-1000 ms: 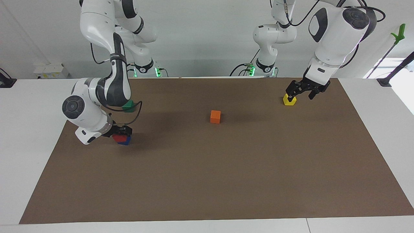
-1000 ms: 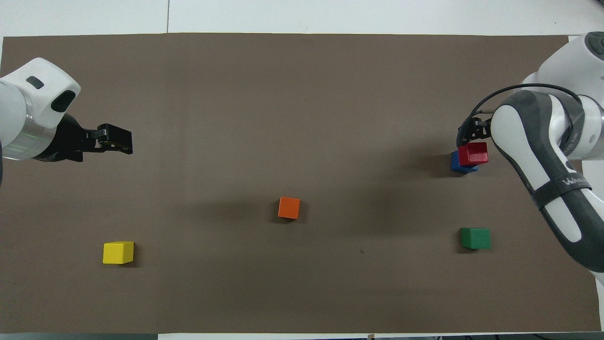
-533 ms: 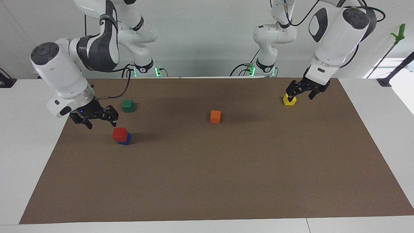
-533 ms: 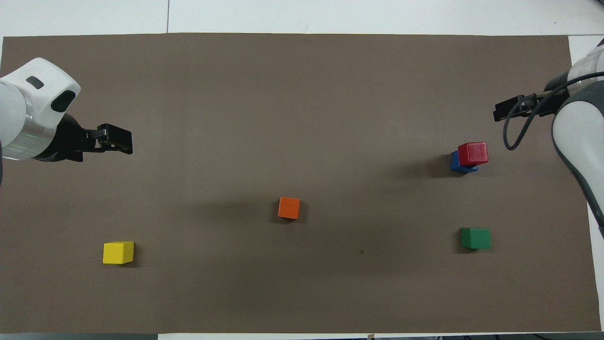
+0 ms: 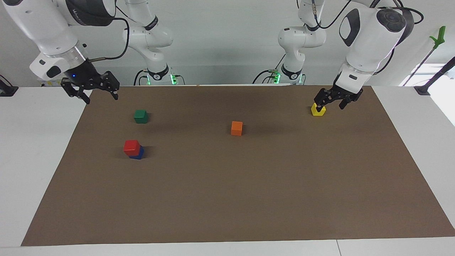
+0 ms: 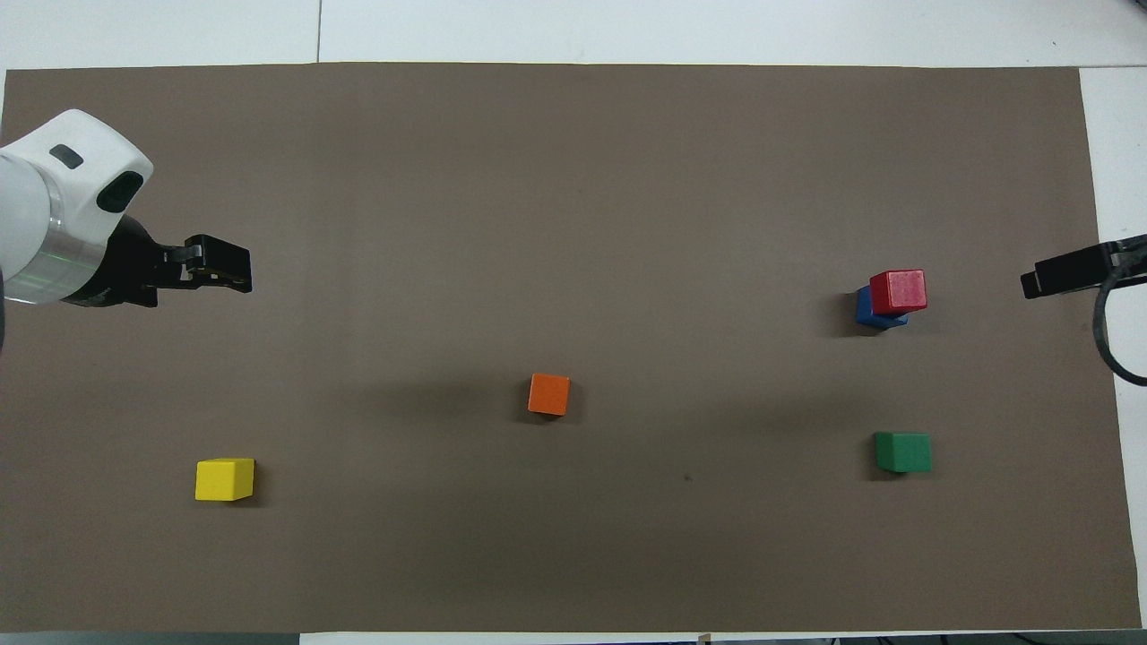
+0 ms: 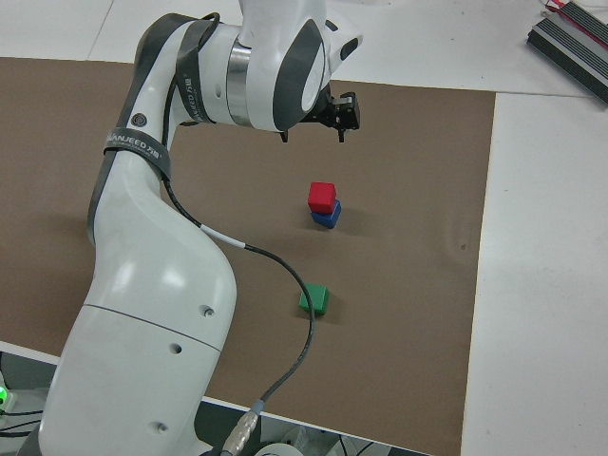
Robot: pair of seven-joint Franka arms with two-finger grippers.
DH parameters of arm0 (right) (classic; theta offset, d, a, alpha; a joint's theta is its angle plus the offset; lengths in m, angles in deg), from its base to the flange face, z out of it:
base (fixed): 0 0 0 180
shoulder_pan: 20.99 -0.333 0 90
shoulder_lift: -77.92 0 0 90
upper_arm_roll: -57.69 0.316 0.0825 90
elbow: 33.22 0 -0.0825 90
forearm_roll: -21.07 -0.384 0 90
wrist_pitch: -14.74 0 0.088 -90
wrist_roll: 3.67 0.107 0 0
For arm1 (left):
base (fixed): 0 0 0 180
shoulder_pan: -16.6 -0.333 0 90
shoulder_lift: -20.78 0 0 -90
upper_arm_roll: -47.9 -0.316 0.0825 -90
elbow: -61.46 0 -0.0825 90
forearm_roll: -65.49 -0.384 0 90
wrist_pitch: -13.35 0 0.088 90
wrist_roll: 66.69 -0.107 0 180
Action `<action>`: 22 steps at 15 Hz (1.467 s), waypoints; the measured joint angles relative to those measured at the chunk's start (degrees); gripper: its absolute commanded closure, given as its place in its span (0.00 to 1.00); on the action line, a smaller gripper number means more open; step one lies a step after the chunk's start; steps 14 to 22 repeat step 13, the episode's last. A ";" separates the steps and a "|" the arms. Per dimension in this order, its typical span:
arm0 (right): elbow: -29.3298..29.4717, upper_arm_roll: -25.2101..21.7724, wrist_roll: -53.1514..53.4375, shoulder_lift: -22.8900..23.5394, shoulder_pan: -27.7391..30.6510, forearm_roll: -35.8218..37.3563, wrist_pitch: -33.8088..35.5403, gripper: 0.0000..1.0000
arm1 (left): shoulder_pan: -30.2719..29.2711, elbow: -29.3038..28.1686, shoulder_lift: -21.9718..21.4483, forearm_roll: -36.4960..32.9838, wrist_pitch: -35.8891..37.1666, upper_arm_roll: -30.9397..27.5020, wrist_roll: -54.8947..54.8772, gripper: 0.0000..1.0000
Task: Transfer red block to right arm and stack on blue block
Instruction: 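Open the right gripper and lift it away from the stack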
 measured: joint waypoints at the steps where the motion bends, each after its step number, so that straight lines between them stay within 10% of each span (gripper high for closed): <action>1: -0.15 0.00 0.00 -0.43 0.00 0.05 0.86 0.00 | 0.00 0.00 0.00 0.00 0.00 0.00 0.00 0.00; 22: -2.76 0.19 0.00 -3.08 -0.04 4.59 1.26 0.00 | 0.00 0.00 0.00 0.00 0.00 0.00 0.00 0.00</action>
